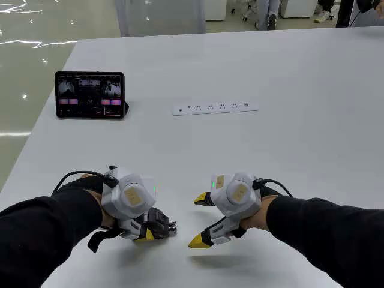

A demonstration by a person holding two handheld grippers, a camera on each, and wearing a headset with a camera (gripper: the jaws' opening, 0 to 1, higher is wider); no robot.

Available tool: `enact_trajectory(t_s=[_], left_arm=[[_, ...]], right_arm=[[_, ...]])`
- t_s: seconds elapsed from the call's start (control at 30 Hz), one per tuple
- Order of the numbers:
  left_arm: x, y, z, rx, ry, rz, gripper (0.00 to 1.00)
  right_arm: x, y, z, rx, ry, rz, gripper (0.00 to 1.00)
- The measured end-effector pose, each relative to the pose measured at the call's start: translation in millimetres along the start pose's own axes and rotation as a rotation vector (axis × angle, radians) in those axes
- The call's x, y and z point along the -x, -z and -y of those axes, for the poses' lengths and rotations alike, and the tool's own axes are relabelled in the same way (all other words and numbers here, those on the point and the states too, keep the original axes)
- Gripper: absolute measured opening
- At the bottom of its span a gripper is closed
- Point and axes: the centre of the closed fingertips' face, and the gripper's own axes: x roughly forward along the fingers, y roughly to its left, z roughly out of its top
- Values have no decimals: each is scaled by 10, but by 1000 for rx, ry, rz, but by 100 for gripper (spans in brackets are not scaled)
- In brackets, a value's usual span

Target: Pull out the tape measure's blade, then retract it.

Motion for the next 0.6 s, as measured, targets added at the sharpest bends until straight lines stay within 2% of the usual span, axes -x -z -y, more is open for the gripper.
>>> enact_trajectory(t_s=[0.13, 0.27, 0.43, 0.6], left_arm=[[-6, 4, 8, -9, 1, -8, 33], [-1, 0, 7, -4, 2, 7, 33], [-3, -3, 11, -9, 7, 5, 33], [-4, -4, 12, -7, 10, 13, 33]], right_arm=[[-59, 5, -24, 19, -18, -18, 49], [-126, -15, -29, 31, -27, -22, 45], [-242, -84, -27, 23, -38, -18, 36], [-320, -84, -55, 53, -60, -39, 30]])
